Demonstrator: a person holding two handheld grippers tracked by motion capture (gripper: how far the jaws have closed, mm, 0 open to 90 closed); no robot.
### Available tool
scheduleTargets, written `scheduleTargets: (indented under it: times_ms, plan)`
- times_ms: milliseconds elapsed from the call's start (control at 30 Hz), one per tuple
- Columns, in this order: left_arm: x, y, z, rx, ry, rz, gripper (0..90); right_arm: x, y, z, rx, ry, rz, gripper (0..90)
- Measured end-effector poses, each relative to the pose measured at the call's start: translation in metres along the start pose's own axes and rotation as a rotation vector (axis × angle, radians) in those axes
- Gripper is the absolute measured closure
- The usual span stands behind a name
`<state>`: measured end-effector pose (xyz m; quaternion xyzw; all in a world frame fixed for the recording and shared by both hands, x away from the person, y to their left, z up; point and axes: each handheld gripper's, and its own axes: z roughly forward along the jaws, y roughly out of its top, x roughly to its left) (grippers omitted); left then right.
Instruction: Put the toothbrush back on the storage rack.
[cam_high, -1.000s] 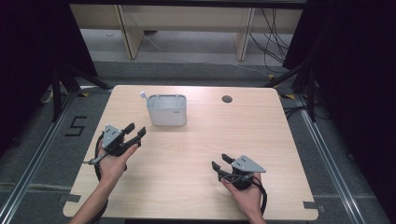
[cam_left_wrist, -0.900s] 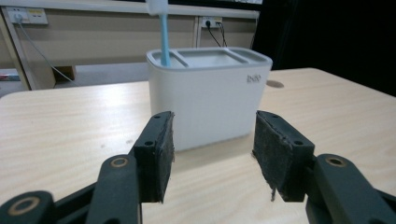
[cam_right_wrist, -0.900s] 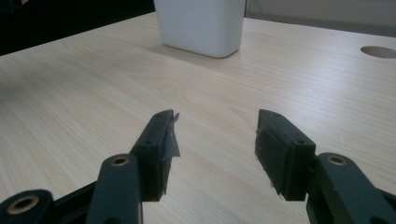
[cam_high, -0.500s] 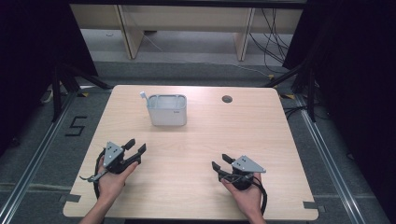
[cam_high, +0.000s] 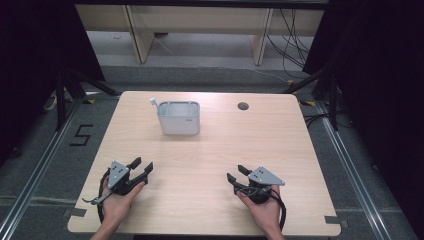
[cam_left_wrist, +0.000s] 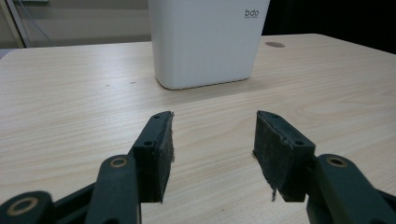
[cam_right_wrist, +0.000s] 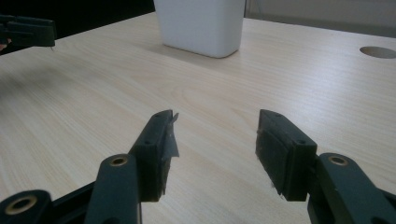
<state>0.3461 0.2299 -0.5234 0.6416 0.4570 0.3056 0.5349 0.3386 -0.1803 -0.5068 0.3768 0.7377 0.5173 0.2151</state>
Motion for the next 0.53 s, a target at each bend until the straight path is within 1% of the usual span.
scheduleTargets:
  times_ms: [33, 100, 133, 167, 200, 267, 300, 333, 367, 400, 433, 467, 500, 533]
  plan:
    - [0.0004, 0.0, -0.0015, 0.004, 0.003, 0.002, 46.4, -0.0002, -0.0002, 0.0003, -0.003, 0.006, 0.006, 47.3]
    - [0.0008, -0.0006, -0.0028, -0.005, 0.008, -0.003, 46.4, -0.0003, -0.0003, 0.0011, -0.005, 0.01, -0.005, 47.3]
    - [0.0008, -0.0013, -0.002, -0.023, 0.005, -0.006, 46.3, -0.0004, -0.0001, 0.0009, 0.002, 0.011, -0.006, 47.3]
    - [0.0006, -0.0009, -0.0037, -0.012, 0.011, 0.003, 46.2, -0.0004, -0.0002, 0.0011, 0.001, 0.014, -0.006, 47.3]
    - [0.0002, -0.0009, -0.0043, -0.01, 0.016, 0.007, 46.1, -0.0002, -0.0003, 0.001, 0.002, 0.011, -0.007, 47.3]
    - [-0.0013, -0.0014, -0.0046, -0.022, 0.018, 0.016, 46.0, 0.0003, -0.0006, 0.0006, -0.004, -0.006, -0.01, 47.3]
    - [-0.0024, -0.0016, -0.0051, -0.024, 0.023, 0.024, 45.9, -0.0003, -0.0007, 0.0005, -0.007, -0.01, -0.021, 47.3]
    - [-0.0028, -0.0017, -0.005, -0.028, 0.022, 0.032, 45.8, 0.0001, -0.0009, 0.0006, -0.008, -0.005, -0.014, 47.3]
    - [-0.0031, -0.0023, -0.0037, -0.042, 0.021, 0.031, 45.7, 0.0003, -0.0012, 0.001, 0.003, 0.013, -0.003, 47.3]
    - [-0.0034, -0.0023, -0.0036, -0.041, 0.022, 0.032, 45.6, -0.001, -0.0017, 0.0021, 0.004, -0.006, -0.022, 47.3]
    - [-0.0036, -0.0017, -0.0049, -0.025, 0.03, 0.036, 45.4, -0.0004, -0.0018, 0.0007, 0.01, 0.003, -0.008, 47.3]
    - [-0.0032, -0.0016, -0.0048, -0.026, 0.028, 0.041, 45.4, -0.0012, -0.0022, 0.001, -0.003, -0.002, -0.02, 47.3]
    - [-0.0031, -0.002, -0.0043, -0.037, 0.027, 0.039, 45.3, -0.0015, -0.0024, 0.0011, -0.004, 0.0, -0.021, 47.3]
    - [-0.003, -0.0024, -0.0038, -0.048, 0.024, 0.034, 45.3, -0.0012, -0.0026, 0.0007, 0.0, 0.0, -0.011, 47.2]
